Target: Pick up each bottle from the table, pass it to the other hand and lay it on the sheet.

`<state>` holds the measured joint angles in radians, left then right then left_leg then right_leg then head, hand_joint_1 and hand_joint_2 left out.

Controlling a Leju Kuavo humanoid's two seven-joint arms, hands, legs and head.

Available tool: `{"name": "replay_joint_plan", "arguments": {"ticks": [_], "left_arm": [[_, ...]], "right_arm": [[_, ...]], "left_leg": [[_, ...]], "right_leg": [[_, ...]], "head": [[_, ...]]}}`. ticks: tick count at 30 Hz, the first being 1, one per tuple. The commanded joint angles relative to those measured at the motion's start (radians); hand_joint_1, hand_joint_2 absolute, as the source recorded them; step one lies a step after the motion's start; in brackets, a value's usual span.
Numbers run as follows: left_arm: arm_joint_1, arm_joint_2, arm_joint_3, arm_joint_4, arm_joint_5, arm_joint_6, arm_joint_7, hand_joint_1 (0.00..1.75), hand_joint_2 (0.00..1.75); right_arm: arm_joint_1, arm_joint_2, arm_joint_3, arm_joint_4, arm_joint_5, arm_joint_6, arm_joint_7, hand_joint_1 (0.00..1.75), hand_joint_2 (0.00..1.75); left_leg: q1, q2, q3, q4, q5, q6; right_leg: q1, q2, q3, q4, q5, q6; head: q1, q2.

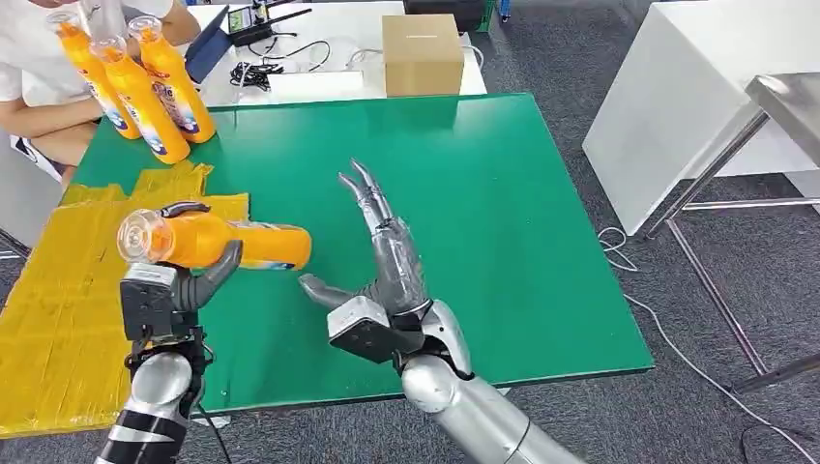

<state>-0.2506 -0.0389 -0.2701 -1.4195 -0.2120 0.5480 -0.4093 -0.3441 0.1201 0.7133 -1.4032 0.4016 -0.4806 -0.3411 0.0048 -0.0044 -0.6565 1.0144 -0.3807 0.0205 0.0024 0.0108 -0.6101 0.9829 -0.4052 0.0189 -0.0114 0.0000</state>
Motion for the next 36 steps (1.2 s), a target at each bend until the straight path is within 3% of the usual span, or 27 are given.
{"name": "replay_joint_plan", "arguments": {"ticks": [1, 4, 8, 10, 11, 16, 17, 19, 21, 22, 23, 26, 31, 36], "left_arm": [[-0.104, 0.034, 0.147, 0.074, -0.486, 0.150, 0.074, 1.75, 1.75], [-0.099, -0.071, 0.378, -0.029, -0.960, 0.150, 0.019, 1.75, 1.75], [-0.102, -0.053, 0.415, -0.083, -1.210, 0.150, 0.030, 1.75, 1.75], [-0.112, 0.076, 0.315, -0.042, -1.359, 0.150, 0.179, 1.75, 1.75], [-0.154, 0.248, 0.145, 0.056, -1.359, 0.150, 0.357, 1.75, 1.75], [-0.154, 0.248, 0.145, 0.056, -1.359, 0.150, 0.357, 1.75, 1.75], [-0.208, 0.316, 0.019, 0.140, -1.359, 0.150, 0.476, 1.75, 1.75], [-0.415, 0.431, -0.473, 0.381, -1.359, 0.107, 0.853, 1.75, 1.75], [-0.482, 0.382, -0.542, 0.533, -1.359, 0.037, 0.837, 1.75, 1.75], [-0.525, 0.328, -0.535, 0.671, -1.359, -0.002, 0.786, 1.75, 1.75], [-0.556, 0.297, -0.532, 0.762, -1.359, -0.035, 0.755, 1.75, 1.75], [-0.575, 0.275, -0.530, 0.830, -1.359, -0.042, 0.750, 1.75, 1.75], [-0.595, 0.201, -0.399, 0.962, -1.300, -0.113, 0.674, 1.75, 1.75], [-0.591, 0.190, -0.359, 1.003, -1.289, -0.136, 0.658, 1.75, 1.75]], "right_arm": [[0.159, -0.123, -0.183, -0.296, -0.083, 0.111, -0.002, 0.00, 1.75], [0.202, -0.128, -0.241, -0.338, -0.119, 0.133, -0.012, 0.00, 1.75], [0.228, -0.133, -0.282, -0.360, -0.126, 0.134, -0.021, 0.00, 1.75], [0.242, -0.134, -0.308, -0.365, -0.136, 0.137, -0.024, 0.00, 1.75], [0.255, -0.136, -0.325, -0.372, -0.141, 0.139, -0.026, 0.00, 1.75], [0.255, -0.136, -0.325, -0.372, -0.141, 0.139, -0.026, 0.00, 1.75], [0.264, -0.138, -0.334, -0.380, -0.146, 0.143, -0.027, 0.00, 1.75], [0.279, -0.137, -0.354, -0.395, -0.148, 0.157, -0.033, 0.00, 1.75], [0.294, -0.149, -0.364, -0.418, -0.146, 0.171, -0.041, 0.00, 1.75], [0.309, -0.154, -0.372, -0.436, -0.142, 0.186, -0.042, 0.00, 1.75], [0.316, -0.157, -0.378, -0.442, -0.139, 0.197, -0.039, 0.00, 1.75], [0.322, -0.154, -0.384, -0.444, -0.135, 0.207, -0.039, 0.00, 1.75], [0.347, -0.142, -0.404, -0.445, -0.130, 0.225, -0.034, 0.00, 1.75], [0.357, -0.137, -0.411, -0.438, -0.127, 0.234, -0.034, 0.00, 1.75]], "left_leg": [[0.000, -0.006, 0.006, 0.000, -0.003, -0.001], [0.000, -0.002, 0.003, 0.000, -0.002, -0.001], [0.001, -0.001, 0.002, 0.002, -0.002, 0.000], [-0.001, 0.000, 0.003, 0.000, -0.002, 0.000], [-0.001, 0.000, 0.006, 0.000, -0.003, -0.001], [0.000, 0.000, 0.004, -0.001, -0.002, -0.002], [0.000, -0.001, 0.007, -0.001, -0.003, -0.003], [0.002, -0.008, 0.002, 0.000, 0.001, -0.003], [0.004, -0.014, 0.001, 0.000, 0.003, -0.003], [0.004, -0.019, 0.005, 0.002, 0.001, -0.003], [0.002, -0.010, 0.003, -0.002, 0.004, -0.003], [0.001, -0.007, 0.007, -0.003, 0.002, -0.003], [0.001, 0.003, 0.003, 0.000, 0.002, -0.003], [0.001, 0.001, 0.004, 0.000, 0.001, -0.004]], "right_leg": [[0.000, -0.007, 0.008, 0.000, -0.004, 0.001], [0.000, -0.003, 0.004, 0.000, -0.002, 0.001], [0.001, -0.002, 0.003, 0.001, -0.002, 0.001], [0.000, -0.001, 0.003, 0.000, -0.002, 0.001], [0.000, -0.001, 0.006, 0.000, -0.003, 0.001], [0.001, -0.002, 0.003, 0.000, -0.002, 0.000], [0.001, -0.002, 0.006, 0.000, -0.003, 0.000], [0.003, -0.009, 0.003, 0.001, -0.003, 0.000], [0.003, -0.015, 0.003, 0.001, -0.004, -0.001], [0.003, -0.020, -0.004, 0.002, -0.007, -0.001], [0.001, -0.011, -0.009, -0.001, -0.003, -0.001], [0.001, -0.007, 0.008, -0.002, -0.003, 0.000], [0.002, 0.002, 0.002, 0.000, 0.002, -0.003], [0.001, 0.000, 0.004, 0.000, 0.000, -0.003]], "head": [[0.000, 0.000], [0.000, 0.000], [0.000, 0.000], [0.000, 0.000], [0.000, 0.000], [0.000, 0.000], [0.000, 0.000], [0.000, 0.000], [0.000, 0.000], [0.000, 0.000], [0.000, 0.000], [0.000, 0.000], [0.000, 0.000], [0.000, 0.000]]}}
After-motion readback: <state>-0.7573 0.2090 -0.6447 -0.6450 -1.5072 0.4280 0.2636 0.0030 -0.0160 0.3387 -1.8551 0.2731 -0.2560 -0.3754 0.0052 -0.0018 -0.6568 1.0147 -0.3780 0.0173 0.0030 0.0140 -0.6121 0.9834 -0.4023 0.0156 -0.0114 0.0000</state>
